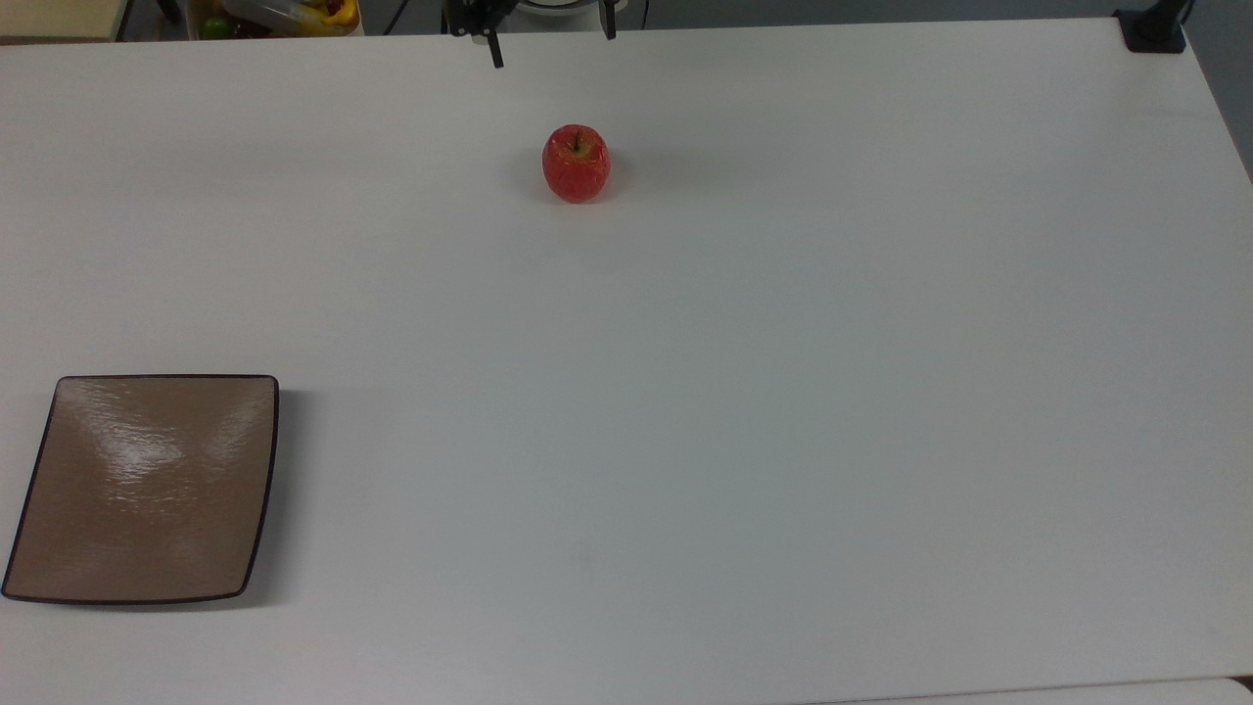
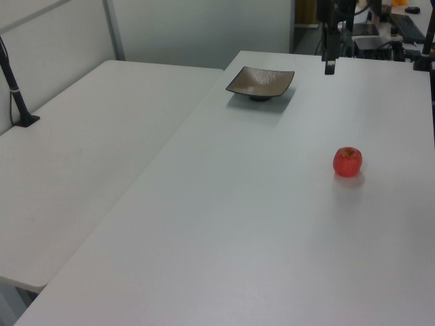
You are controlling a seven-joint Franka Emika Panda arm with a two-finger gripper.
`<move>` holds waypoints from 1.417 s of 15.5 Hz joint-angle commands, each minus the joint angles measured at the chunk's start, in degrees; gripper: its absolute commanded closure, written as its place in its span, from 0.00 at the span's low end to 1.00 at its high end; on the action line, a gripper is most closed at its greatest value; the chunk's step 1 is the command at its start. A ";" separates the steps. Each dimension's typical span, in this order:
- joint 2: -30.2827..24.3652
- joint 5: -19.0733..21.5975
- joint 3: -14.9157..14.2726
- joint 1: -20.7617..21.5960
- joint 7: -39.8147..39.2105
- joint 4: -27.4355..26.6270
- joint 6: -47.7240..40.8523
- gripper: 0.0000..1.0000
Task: Apples placed on a ceramic plate
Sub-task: 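Lower the open gripper down over the red apple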
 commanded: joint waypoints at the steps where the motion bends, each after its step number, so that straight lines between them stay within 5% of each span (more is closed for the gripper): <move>1: -2.91 0.44 0.60 1.01 -0.98 -7.03 0.77 0.00; 7: -5.46 -0.70 1.66 1.00 -0.62 -19.52 10.87 0.00; 22: -3.00 -6.33 2.53 1.09 -0.53 -35.70 28.27 0.00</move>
